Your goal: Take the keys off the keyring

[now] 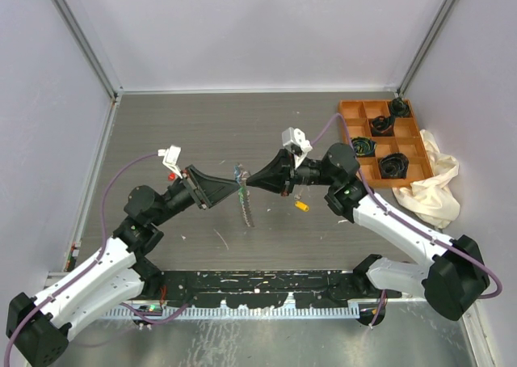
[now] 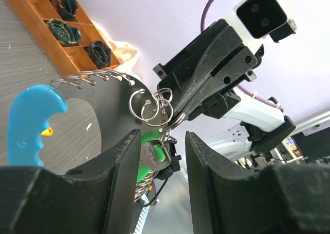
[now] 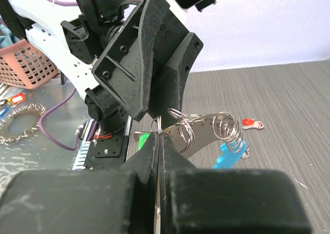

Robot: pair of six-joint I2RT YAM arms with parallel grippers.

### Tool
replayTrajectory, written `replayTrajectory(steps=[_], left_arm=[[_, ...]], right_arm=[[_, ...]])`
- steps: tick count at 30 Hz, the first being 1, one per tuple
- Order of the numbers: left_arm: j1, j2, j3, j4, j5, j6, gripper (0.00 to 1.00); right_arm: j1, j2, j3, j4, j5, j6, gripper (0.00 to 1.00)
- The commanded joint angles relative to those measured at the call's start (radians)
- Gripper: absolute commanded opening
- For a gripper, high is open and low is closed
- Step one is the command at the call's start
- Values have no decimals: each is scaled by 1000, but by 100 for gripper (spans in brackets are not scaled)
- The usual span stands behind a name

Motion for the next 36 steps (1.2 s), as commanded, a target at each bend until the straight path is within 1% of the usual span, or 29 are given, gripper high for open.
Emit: replayTrajectory(steps=[1,8,11,14,20,23,25,29,31,36], left_arm=[[4,-3,3,77,16,-3,40],[3,24,23,79,34,-3,28],[3,35,27,93,44,-6,26],[3,44,29,121,60,-12,26],[3,56,21,188,89,-28,30],[4,52,15,207,99,-27,31],[4,43,14,183,99,-15,31],[4,-8,12,45,62,38,30],[8,-33,3,11,45,49,30],[10,-48,4,29,59,35,32]], right_arm=[[-6,-49,3,148,11,38,1],[-6,-64,-13,169,7,52,1],[-6,-68,-17,170,6,53,1],[-6,-69,-20,166,4,52,1],[-7,-66,-21,161,8,52,1],[-8,-66,-21,160,9,53,1],[-10,-64,-18,160,9,58,1],[-18,-69,-11,160,6,64,1],[-20,-70,-11,158,5,67,1],[-20,-70,-12,160,6,69,1]])
